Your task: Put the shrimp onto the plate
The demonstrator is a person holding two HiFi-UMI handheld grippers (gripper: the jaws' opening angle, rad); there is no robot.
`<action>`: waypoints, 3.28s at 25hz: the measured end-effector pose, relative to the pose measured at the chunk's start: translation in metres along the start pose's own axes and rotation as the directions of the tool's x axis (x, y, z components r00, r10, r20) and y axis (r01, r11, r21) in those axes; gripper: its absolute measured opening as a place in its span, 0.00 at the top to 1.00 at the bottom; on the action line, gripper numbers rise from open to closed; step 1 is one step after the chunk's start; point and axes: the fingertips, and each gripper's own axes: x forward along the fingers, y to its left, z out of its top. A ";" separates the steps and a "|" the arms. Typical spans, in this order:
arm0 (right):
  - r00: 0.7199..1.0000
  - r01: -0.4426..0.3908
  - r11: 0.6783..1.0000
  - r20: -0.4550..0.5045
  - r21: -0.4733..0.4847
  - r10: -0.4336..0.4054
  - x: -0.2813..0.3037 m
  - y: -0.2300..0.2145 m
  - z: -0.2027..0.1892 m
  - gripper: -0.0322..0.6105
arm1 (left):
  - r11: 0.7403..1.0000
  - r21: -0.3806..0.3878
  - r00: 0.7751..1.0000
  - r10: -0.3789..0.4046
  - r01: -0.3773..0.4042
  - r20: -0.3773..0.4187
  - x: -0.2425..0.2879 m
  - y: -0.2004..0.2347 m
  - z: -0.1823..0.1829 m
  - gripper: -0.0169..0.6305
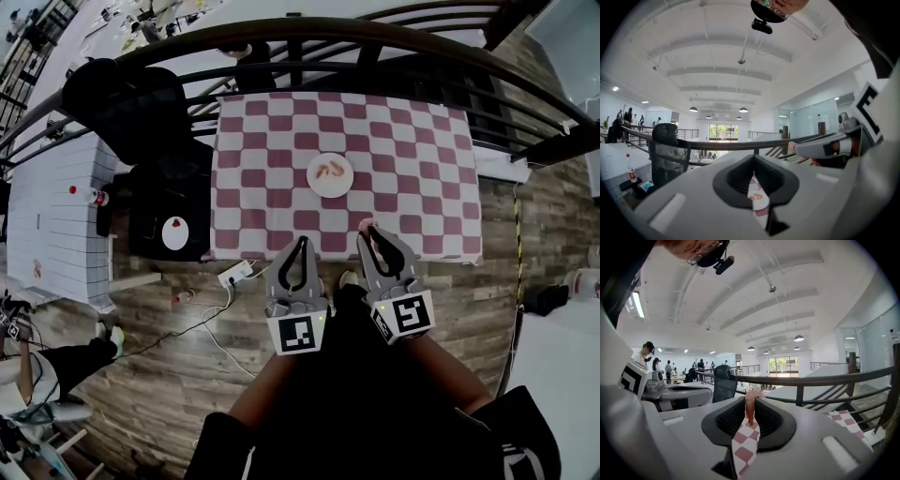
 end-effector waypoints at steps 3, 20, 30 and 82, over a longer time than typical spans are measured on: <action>1.000 -0.029 0.999 -0.011 -0.017 0.028 0.005 -0.003 0.002 0.85 | 1.000 0.007 1.000 0.001 -0.001 -0.001 0.007 -0.002 0.004 0.96; 0.980 -0.156 0.985 -0.136 -0.071 0.146 0.066 -0.023 -0.044 0.85 | 0.997 0.007 0.997 0.079 -0.079 0.013 0.028 -0.003 0.004 0.96; 0.953 -0.211 0.973 -0.239 -0.091 0.185 0.107 -0.024 -0.100 0.85 | 0.992 -0.030 0.993 0.122 -0.122 -0.005 0.022 0.008 -0.006 0.96; 0.764 -0.229 0.971 -0.629 -0.060 0.142 0.239 -0.074 -0.291 0.85 | 0.971 -0.017 0.963 0.232 -0.237 -0.140 0.012 0.019 -0.036 0.96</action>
